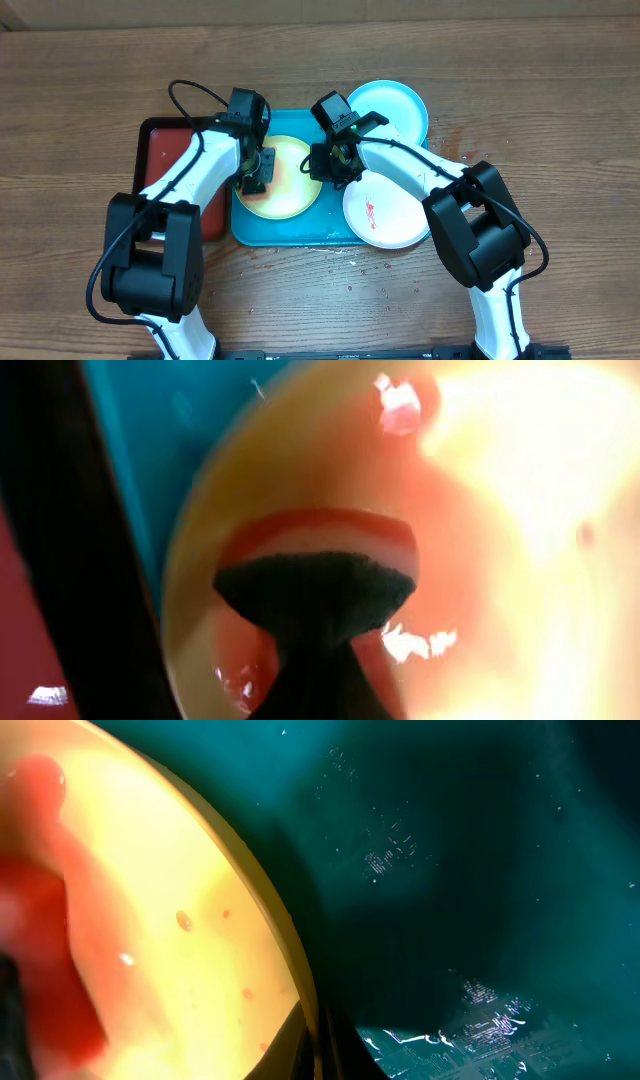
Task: Clean dirty plates on tray and stack at the side
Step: 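Scrub the yellow plate with the sponge while the right gripper holds it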
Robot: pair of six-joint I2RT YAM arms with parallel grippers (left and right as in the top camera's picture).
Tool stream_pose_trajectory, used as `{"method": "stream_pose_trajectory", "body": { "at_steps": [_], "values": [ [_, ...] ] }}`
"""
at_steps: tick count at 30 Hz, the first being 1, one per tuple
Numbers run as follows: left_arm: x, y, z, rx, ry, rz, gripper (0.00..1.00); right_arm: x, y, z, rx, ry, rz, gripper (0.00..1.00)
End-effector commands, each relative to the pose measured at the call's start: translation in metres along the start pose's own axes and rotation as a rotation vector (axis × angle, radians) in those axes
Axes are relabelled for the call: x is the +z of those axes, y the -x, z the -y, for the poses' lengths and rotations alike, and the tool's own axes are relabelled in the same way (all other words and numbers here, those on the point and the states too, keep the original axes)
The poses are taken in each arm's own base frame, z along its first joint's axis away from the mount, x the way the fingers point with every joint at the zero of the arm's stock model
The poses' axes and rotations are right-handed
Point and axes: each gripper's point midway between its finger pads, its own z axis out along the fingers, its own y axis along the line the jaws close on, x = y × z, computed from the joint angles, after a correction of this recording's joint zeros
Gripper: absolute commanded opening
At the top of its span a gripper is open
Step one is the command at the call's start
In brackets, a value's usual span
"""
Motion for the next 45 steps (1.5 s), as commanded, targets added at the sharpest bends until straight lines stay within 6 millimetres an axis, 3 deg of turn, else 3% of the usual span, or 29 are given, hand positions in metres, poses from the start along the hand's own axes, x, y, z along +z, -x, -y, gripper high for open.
{"method": "stream_pose_trajectory", "body": {
  "at_steps": [1,6,9,11,15,19,22,26,36,40,45],
  "values": [
    [-0.01,-0.011,0.03,0.172,-0.183,-0.055,0.04,-0.001,-0.002,0.001,0.001,0.004,-0.003,0.05],
    [-0.015,-0.018,0.058,0.252,-0.361,-0.05,0.04,-0.001,-0.002,0.0,0.002,0.008,-0.004,0.05],
    [-0.019,-0.005,0.073,0.267,-0.443,0.017,0.04,-0.001,-0.002,0.0,0.005,0.008,-0.004,0.05],
    [-0.02,0.016,0.074,0.27,-0.434,0.104,0.04,-0.001,-0.003,0.0,0.006,0.006,-0.007,0.05],
    [-0.015,0.046,0.054,0.173,-0.299,0.197,0.04,-0.001,-0.003,0.001,0.006,0.003,-0.01,0.05],
    [-0.01,0.061,0.007,-0.001,-0.033,0.239,0.04,-0.001,-0.003,0.001,0.006,0.003,-0.01,0.05],
    [-0.009,0.056,-0.018,-0.081,0.104,0.227,0.04,-0.001,-0.003,0.001,0.006,0.003,-0.01,0.05],
    [-0.006,0.037,-0.019,-0.064,0.111,0.149,0.04,-0.001,-0.003,0.001,0.006,0.005,-0.008,0.05],
    [-0.009,-0.022,0.042,0.231,-0.264,-0.076,0.04,-0.001,-0.003,0.0,0.006,0.006,-0.007,0.05],
    [-0.006,-0.019,0.047,0.24,-0.29,-0.05,0.04,-0.001,-0.003,0.001,0.006,0.005,-0.008,0.05],
    [0.004,0.007,0.048,0.187,-0.282,0.077,0.04,-0.001,-0.003,0.001,0.006,0.003,-0.01,0.06]
  ]
}}
